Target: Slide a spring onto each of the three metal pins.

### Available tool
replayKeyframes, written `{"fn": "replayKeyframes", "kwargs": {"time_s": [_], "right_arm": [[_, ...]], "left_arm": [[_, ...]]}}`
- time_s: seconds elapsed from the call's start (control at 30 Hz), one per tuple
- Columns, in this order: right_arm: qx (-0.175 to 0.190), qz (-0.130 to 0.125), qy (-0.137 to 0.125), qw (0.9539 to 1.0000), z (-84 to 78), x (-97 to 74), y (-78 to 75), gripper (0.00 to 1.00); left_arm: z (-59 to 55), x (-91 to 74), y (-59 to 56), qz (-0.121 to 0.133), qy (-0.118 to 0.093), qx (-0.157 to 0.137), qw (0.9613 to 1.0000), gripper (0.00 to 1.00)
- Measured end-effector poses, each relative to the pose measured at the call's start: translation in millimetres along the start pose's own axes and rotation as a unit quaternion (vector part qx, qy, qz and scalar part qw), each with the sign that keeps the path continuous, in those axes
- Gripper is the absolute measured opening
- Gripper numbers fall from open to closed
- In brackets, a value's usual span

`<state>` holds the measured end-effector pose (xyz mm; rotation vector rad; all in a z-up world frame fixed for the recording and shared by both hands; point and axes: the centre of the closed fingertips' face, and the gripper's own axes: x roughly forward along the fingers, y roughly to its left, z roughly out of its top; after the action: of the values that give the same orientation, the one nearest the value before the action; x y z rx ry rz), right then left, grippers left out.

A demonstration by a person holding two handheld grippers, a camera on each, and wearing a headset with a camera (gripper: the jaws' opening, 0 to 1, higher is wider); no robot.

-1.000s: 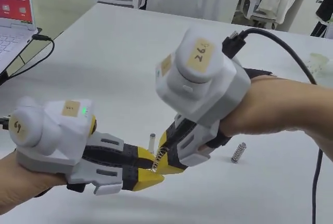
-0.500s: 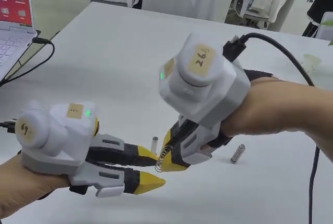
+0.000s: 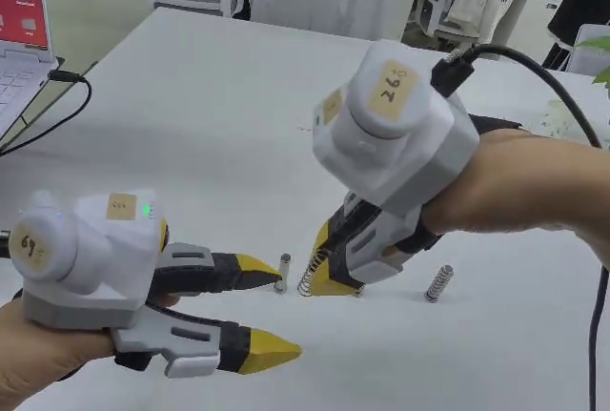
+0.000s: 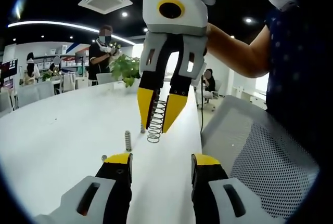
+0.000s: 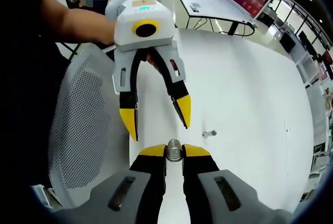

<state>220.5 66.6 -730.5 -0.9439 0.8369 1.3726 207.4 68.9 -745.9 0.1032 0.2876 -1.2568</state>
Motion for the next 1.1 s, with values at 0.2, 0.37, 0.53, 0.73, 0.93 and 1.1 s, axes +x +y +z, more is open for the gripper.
{"fn": "replayKeyframes", "kwargs": {"time_s": [0.2, 0.37, 0.53, 0.73, 0.93, 1.1], "right_arm": [[0.008, -0.015, 0.001, 0.9999, -2.4, -0.5, -13.2, 0.09], [0.007, -0.023, -0.002, 0.9997, -0.2, 3.3, -21.3, 0.09], [0.006, -0.029, -0.001, 0.9996, 0.1, 8.8, -28.4, 0.09], [0.006, -0.041, 0.003, 0.9991, -1.5, 14.2, -38.9, 0.09], [0.01, -0.05, 0.005, 0.9987, -3.1, 19.9, -52.0, 0.09], [0.007, -0.054, 0.011, 0.9985, -2.5, 28.3, -60.2, 0.09]], "left_arm": [[-5.4, -2.6, 3.8, 0.012, 0.001, -0.011, 0.9999, 0.51], [-10.4, -8.2, 7.7, 0.03, 0.0, -0.02, 0.9994, 0.6], [-12.8, -12.0, 7.3, 0.039, -0.001, -0.021, 0.999, 0.66], [-14.9, -13.3, 8.2, 0.044, -0.001, -0.022, 0.9988, 0.72], [-17.3, -13.1, 7.8, 0.045, 0.005, -0.022, 0.9988, 0.76], [-18.8, -13.0, 8.0, 0.045, 0.007, -0.023, 0.9987, 0.78]]}}
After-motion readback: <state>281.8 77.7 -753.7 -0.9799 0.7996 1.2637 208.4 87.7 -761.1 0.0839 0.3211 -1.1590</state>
